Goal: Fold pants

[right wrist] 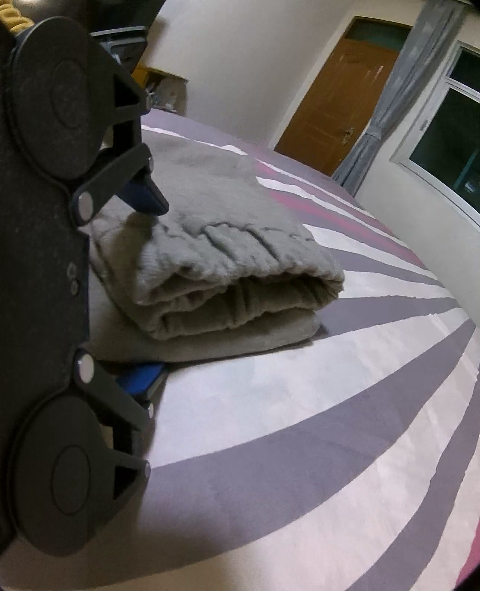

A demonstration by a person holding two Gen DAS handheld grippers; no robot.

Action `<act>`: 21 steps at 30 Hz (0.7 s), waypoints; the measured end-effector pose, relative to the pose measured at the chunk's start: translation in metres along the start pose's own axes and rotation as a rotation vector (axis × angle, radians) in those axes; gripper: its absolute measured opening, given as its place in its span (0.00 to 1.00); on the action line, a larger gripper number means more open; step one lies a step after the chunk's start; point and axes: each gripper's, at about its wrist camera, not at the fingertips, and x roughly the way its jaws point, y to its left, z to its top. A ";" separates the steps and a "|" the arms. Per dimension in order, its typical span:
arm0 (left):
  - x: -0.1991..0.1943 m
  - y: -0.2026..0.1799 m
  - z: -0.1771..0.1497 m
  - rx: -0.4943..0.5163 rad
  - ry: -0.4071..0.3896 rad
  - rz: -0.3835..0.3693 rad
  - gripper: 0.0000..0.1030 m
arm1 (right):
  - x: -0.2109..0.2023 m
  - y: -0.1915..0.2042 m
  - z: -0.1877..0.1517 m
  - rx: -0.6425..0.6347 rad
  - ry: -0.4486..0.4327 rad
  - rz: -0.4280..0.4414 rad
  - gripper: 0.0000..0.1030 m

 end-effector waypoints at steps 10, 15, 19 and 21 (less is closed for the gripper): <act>-0.003 0.009 0.005 -0.081 0.002 -0.092 0.53 | -0.006 -0.015 -0.002 0.122 0.007 0.174 0.47; 0.012 0.007 0.005 -0.076 -0.001 -0.035 0.47 | 0.014 -0.018 0.002 0.103 0.021 0.143 0.46; 0.003 -0.011 0.005 -0.040 -0.036 0.034 0.38 | 0.009 0.007 0.000 0.028 -0.008 0.073 0.45; -0.005 -0.015 0.009 -0.030 -0.056 0.038 0.34 | 0.000 0.020 0.001 -0.005 -0.033 0.069 0.44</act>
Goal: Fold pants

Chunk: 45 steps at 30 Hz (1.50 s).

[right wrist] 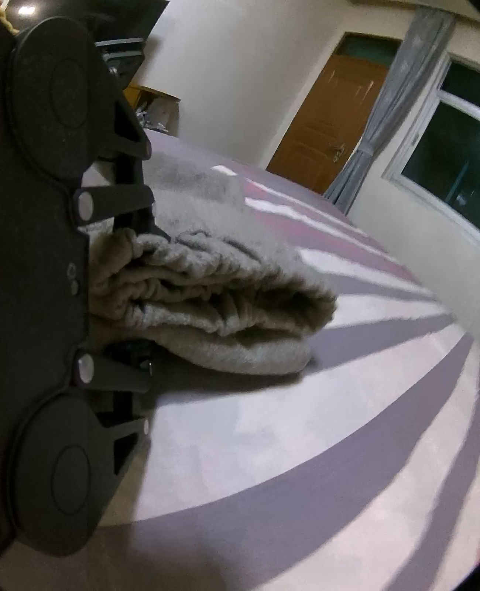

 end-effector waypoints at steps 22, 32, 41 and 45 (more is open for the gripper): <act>-0.005 -0.027 0.159 0.141 -0.223 0.043 0.29 | 0.001 0.060 0.065 -0.105 -0.166 0.106 0.44; 0.060 -0.001 0.122 0.153 -0.161 0.224 0.60 | 0.041 -0.009 0.043 0.020 -0.079 -0.048 0.57; 0.053 -0.021 0.113 0.221 -0.215 0.435 0.93 | 0.011 0.006 0.043 0.056 -0.157 -0.136 0.82; 0.044 -0.032 0.108 0.275 -0.255 0.545 1.00 | -0.002 0.022 0.044 0.026 -0.171 -0.191 0.91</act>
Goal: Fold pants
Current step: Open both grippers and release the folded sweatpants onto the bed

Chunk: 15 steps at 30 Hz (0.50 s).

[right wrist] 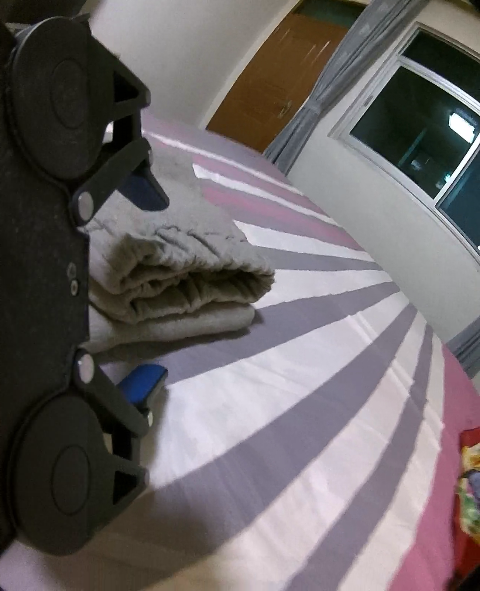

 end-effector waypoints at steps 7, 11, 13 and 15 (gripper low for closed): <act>-0.007 -0.001 0.008 -0.010 0.095 0.020 1.00 | -0.012 0.043 -0.010 -0.197 0.010 -0.185 1.00; -0.014 -0.003 0.007 0.006 0.130 0.016 1.00 | -0.004 0.071 -0.021 -0.342 0.038 -0.302 1.00; -0.020 -0.006 0.006 0.025 0.143 -0.006 1.00 | -0.002 0.084 -0.027 -0.420 0.024 -0.299 1.00; -0.030 -0.009 0.003 0.032 0.111 0.015 1.00 | -0.005 0.096 -0.032 -0.484 -0.003 -0.287 1.00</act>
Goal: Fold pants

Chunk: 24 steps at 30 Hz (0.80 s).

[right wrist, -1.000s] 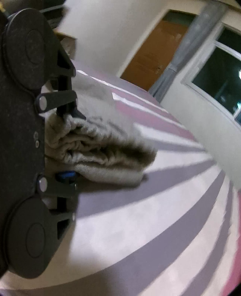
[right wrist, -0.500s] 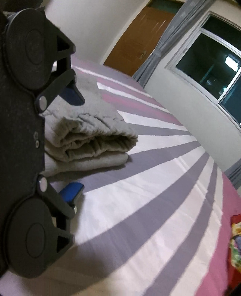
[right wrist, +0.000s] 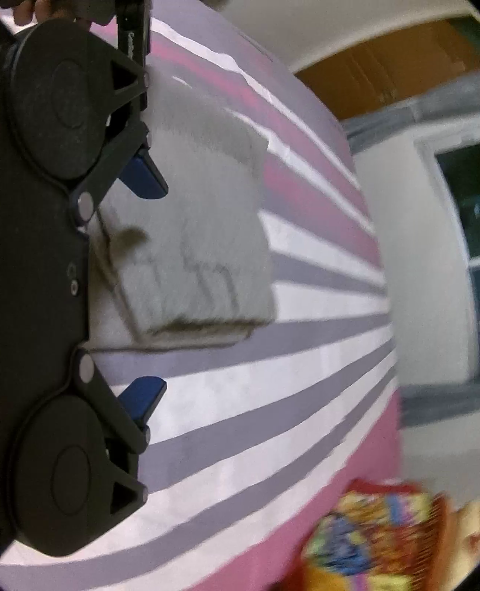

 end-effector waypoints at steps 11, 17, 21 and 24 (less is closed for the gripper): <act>-0.031 -0.014 -0.012 -0.023 -0.108 -0.053 1.00 | 0.000 0.017 -0.005 -0.072 -0.054 -0.027 1.00; -0.001 -0.024 -0.021 0.005 -0.050 -0.023 1.00 | 0.016 0.016 -0.012 -0.069 -0.017 -0.077 1.00; 0.004 -0.022 -0.025 -0.022 -0.069 -0.033 1.00 | 0.029 0.016 -0.020 -0.099 0.011 -0.116 1.00; 0.007 -0.019 -0.026 -0.035 -0.066 -0.046 1.00 | 0.034 0.014 -0.027 -0.096 0.026 -0.115 1.00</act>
